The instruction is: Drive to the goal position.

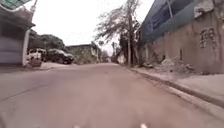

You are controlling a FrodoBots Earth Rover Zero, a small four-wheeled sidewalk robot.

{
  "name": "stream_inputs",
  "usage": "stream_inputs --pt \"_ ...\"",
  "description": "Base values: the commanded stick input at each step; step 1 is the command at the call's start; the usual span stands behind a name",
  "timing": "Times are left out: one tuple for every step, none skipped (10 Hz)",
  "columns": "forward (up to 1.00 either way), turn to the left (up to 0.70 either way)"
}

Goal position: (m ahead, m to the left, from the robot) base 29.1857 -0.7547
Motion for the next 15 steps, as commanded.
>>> stream_inputs --pt "1.00 0.00" --pt "1.00 0.00" --pt "1.00 0.00" --pt "1.00 -0.14" --pt "1.00 -0.27" --pt "1.00 -0.27" --pt "1.00 -0.27" --pt "1.00 -0.27" --pt "1.00 -0.27" --pt "1.00 -0.27" --pt "1.00 -0.27" --pt "1.00 -0.27" --pt "1.00 -0.27" --pt "1.00 0.00" --pt "1.00 0.00"
